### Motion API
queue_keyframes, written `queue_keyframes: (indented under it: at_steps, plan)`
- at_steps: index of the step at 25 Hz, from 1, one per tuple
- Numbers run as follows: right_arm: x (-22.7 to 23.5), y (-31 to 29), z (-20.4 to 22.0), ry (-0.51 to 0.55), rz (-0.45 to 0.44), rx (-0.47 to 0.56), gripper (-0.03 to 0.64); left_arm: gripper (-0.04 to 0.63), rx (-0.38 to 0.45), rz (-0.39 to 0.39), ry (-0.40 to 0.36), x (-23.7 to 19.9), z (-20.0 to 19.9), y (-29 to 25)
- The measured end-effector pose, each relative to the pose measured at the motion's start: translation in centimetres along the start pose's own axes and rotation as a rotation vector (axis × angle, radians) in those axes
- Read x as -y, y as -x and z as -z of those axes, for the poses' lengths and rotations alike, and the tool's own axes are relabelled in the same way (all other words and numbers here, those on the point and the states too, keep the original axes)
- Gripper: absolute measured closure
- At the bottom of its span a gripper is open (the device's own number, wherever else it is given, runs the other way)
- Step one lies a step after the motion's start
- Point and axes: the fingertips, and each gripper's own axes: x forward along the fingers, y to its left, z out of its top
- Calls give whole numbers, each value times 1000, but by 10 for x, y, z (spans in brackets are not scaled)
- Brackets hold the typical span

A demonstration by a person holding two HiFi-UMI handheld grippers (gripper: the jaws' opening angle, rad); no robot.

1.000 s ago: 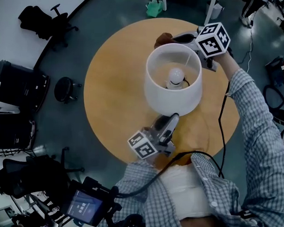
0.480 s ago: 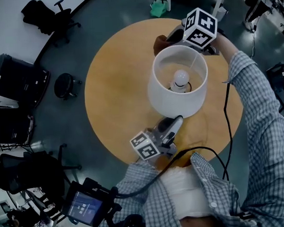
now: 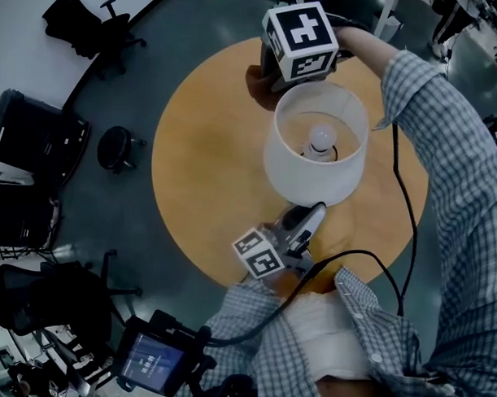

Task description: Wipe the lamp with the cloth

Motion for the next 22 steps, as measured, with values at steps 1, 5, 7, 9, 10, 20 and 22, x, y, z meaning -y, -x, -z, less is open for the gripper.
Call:
queue_keyframes:
  at_steps: [1,5,7,9,10,20,22]
  plan:
    - [-2,-1,-6,42,-2,-28,529,497,0,-1,1,0,0,-1]
    - [-10,-8,-26,191,3,-131,531,495,-5,1,-2,-1,1,-2]
    - [-18,-11,-39,279,7,-185,531,497,-8,4,-3,-1,2,-2]
    - [-33,-12,-53,349,-6,-218,532,499,-7,6,-5,-2,2,-1]
    - [-40,-13,-61,379,-11,-221,531,499,-5,7,-5,-2,1,-1]
    - [-121,-21,-106,751,21,-167,532,499,-11,3,-6,-14,-3,-5]
    - [-143,-18,-108,830,55,-160,532,499,-8,1,-5,-15,-3,-5]
